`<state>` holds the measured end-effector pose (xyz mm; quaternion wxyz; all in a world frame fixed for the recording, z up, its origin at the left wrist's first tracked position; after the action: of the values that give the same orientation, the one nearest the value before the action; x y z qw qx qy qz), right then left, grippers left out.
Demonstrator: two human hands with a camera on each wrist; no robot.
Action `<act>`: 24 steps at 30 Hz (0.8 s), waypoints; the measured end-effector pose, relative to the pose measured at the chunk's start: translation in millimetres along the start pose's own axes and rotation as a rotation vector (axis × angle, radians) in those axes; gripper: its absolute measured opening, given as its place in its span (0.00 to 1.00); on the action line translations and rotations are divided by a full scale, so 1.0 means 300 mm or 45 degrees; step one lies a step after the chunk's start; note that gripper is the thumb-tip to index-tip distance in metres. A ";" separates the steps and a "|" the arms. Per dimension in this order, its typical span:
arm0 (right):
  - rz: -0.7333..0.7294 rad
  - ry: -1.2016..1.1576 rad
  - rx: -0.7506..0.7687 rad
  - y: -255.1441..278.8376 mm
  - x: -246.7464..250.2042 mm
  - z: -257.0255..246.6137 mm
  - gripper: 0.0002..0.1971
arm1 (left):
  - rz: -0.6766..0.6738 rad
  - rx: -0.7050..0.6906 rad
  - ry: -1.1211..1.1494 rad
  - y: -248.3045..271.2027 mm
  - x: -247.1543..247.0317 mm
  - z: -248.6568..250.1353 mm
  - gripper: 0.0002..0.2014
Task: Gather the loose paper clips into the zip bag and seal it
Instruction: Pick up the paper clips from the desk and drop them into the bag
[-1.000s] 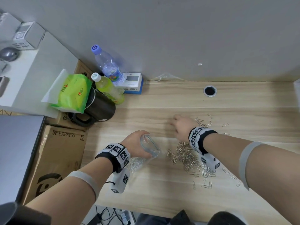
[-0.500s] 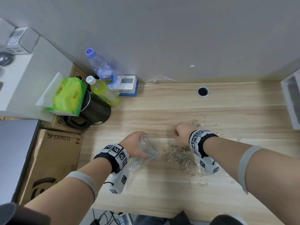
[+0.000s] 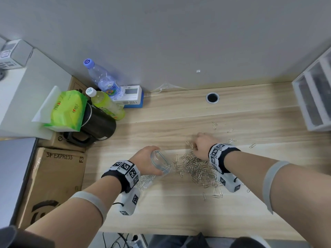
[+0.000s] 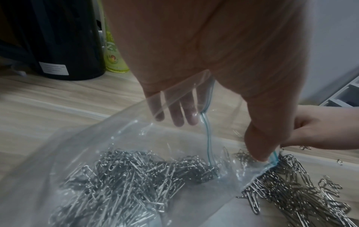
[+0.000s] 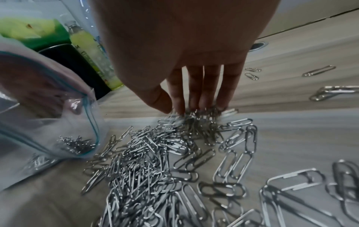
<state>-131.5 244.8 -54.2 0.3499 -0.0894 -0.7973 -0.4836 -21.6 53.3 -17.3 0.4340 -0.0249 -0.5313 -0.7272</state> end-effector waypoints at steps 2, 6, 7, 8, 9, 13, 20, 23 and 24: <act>-0.074 -0.014 -0.005 0.009 -0.013 -0.001 0.10 | 0.002 -0.006 -0.003 0.000 -0.004 0.012 0.46; 0.056 -0.037 0.019 0.014 0.025 0.007 0.12 | 0.016 -0.015 -0.022 0.004 -0.006 0.029 0.46; 0.076 -0.043 0.029 0.011 0.029 0.012 0.15 | 0.020 -0.016 -0.021 0.005 -0.006 0.030 0.46; 0.084 -0.050 0.045 0.006 0.029 0.013 0.18 | 0.022 -0.016 -0.017 0.008 -0.007 0.030 0.46; 0.079 -0.054 0.075 -0.001 0.026 0.010 0.23 | 0.023 -0.018 -0.009 0.009 -0.009 0.031 0.46; -0.039 0.019 0.258 -0.010 -0.026 -0.059 0.34 | 0.035 -0.023 -0.002 0.019 -0.013 0.035 0.46; -0.149 0.137 0.351 0.006 -0.077 -0.103 0.26 | 0.029 -0.023 -0.020 0.008 -0.032 0.047 0.45; -0.070 0.064 0.284 0.006 -0.037 -0.046 0.24 | 0.017 -0.023 -0.019 -0.003 -0.037 0.055 0.45; -0.006 0.017 0.226 0.006 -0.013 -0.006 0.23 | 0.014 -0.025 -0.018 -0.007 -0.038 0.060 0.45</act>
<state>-126.9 245.1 -54.8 0.3606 -0.0529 -0.8349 -0.4125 -23.5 74.6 -16.6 0.4340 -0.0372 -0.5272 -0.7297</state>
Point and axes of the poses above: each hand's wrist, its own y-axis away from the middle knuckle, its own x-axis out of the back of the hand, z = x × y, the point moved 9 cm from there along -y, towards the middle knuckle, and after that the axes turned 12 degrees about -z, right-handed, at the moved point
